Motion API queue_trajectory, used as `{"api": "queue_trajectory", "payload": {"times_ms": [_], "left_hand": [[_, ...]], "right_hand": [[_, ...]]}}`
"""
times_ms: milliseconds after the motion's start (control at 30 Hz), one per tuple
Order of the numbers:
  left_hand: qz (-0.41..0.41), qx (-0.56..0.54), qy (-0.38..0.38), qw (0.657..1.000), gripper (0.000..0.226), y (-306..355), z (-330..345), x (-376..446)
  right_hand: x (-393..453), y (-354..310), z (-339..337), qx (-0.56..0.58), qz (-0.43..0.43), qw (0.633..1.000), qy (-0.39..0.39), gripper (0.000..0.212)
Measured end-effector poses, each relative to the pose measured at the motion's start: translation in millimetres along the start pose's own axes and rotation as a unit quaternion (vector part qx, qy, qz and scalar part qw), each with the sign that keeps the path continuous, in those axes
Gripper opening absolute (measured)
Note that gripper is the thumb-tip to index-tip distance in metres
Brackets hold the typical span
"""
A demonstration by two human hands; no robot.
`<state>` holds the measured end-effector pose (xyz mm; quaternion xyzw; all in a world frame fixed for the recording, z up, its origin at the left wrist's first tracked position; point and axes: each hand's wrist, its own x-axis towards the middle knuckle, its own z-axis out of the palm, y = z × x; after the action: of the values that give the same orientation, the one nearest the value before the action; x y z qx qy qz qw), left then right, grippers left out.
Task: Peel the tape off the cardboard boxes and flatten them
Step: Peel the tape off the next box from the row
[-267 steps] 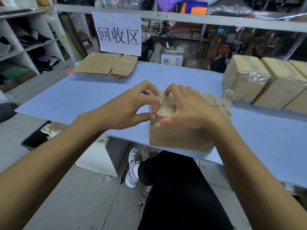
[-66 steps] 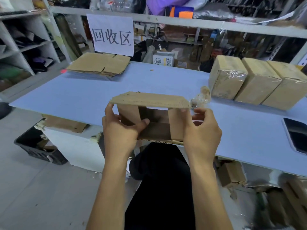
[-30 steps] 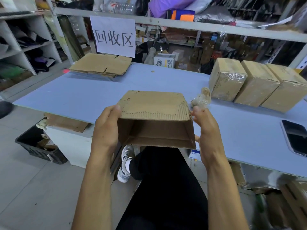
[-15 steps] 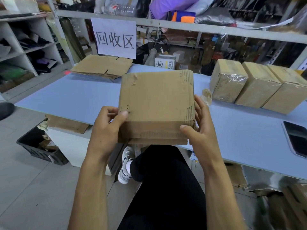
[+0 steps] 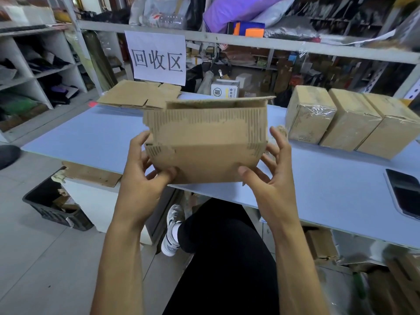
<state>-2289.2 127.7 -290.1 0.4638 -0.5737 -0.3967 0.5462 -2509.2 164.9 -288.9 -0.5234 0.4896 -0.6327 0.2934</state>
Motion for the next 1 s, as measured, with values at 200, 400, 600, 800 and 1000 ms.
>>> {"api": "queue_trajectory", "payload": {"times_ms": [200,400,600,800,1000], "left_hand": [[-0.001,-0.041,-0.05,0.998,0.05,10,0,-5],[-0.002,-0.062,0.003,0.998,0.044,18,11,-6],[0.02,-0.024,0.043,0.999,0.034,32,18,-7],[0.009,0.068,0.069,0.995,0.042,37,18,-8],[-0.013,0.194,0.159,0.968,0.036,32,14,-8]], "right_hand": [[-3,-6,0,-0.014,-0.024,1.0,-0.002,0.064],[-2,-16,7,0.037,0.016,0.999,0.018,0.03],[-2,-21,5,0.054,0.022,0.998,0.014,0.035],[-2,-23,1,0.004,0.019,0.996,-0.088,0.092],[-6,-32,9,-0.081,0.038,0.987,-0.135,0.099]]}}
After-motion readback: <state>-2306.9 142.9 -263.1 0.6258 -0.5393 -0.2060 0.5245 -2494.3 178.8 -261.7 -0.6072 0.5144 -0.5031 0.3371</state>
